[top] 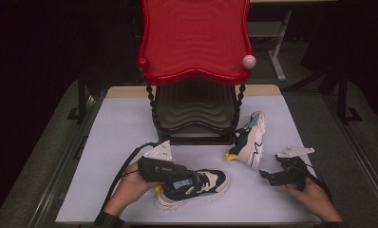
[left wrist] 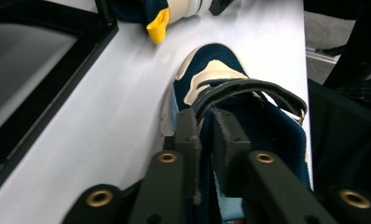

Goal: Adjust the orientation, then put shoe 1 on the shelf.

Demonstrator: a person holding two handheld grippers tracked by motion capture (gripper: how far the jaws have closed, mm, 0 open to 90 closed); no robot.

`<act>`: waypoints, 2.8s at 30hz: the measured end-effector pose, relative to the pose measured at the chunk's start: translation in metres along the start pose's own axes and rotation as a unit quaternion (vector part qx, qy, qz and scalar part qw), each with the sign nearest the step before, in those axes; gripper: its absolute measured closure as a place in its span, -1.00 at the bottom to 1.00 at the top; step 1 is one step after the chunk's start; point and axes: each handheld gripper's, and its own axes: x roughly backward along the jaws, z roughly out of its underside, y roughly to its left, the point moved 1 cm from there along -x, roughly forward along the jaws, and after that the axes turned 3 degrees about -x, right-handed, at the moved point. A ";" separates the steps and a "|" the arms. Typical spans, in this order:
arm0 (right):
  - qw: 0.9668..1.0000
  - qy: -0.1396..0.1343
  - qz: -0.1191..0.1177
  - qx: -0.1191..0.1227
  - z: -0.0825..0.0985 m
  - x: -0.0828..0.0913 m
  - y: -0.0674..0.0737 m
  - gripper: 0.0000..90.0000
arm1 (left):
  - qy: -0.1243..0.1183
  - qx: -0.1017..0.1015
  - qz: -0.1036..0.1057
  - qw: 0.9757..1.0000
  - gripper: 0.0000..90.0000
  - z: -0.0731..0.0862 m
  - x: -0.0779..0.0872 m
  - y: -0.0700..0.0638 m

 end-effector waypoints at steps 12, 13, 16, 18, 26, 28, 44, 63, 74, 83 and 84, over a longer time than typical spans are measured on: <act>1.000 0.000 0.000 0.000 0.000 0.000 0.000 -0.81 | -0.024 0.020 -0.043 0.999 0.90 0.007 0.026 0.008; 1.000 0.000 0.000 0.001 0.000 0.000 0.000 -0.81 | -0.028 0.032 -0.058 0.997 0.90 0.014 0.035 0.012; 1.000 0.000 0.000 0.000 0.000 0.000 0.000 -0.81 | -0.026 0.050 -0.086 0.995 0.90 0.028 0.049 0.018; 1.000 0.000 0.000 0.001 0.000 0.000 0.000 -0.81 | -0.025 0.057 -0.097 0.993 0.90 0.033 0.054 0.021; 1.000 0.000 0.000 0.001 0.000 0.000 0.000 -0.81 | -0.019 0.095 -0.148 0.984 0.87 0.061 0.071 0.031; 1.000 0.000 0.000 0.001 0.000 0.000 0.000 -0.81 | -0.019 0.097 -0.148 0.984 0.79 0.062 0.071 0.031; 1.000 0.004 -0.008 0.003 0.000 -0.001 0.000 -0.90 | -0.017 0.176 -0.142 0.974 0.99 0.125 0.092 0.028; 1.000 0.010 -0.012 0.013 -0.001 -0.002 0.000 -0.95 | -0.038 0.146 -0.066 0.986 0.83 0.097 0.066 0.012; 1.000 0.009 -0.011 0.014 -0.001 -0.002 0.001 -0.95 | -0.086 0.128 -0.044 0.987 0.33 0.064 0.070 0.027; 1.000 0.009 -0.011 0.014 -0.001 -0.002 0.001 -0.95 | -0.056 0.111 -0.026 0.992 0.24 0.050 0.041 0.037; 1.000 0.009 -0.011 0.014 -0.001 -0.002 0.001 -0.95 | -0.055 0.110 -0.024 0.992 0.25 0.050 0.039 0.038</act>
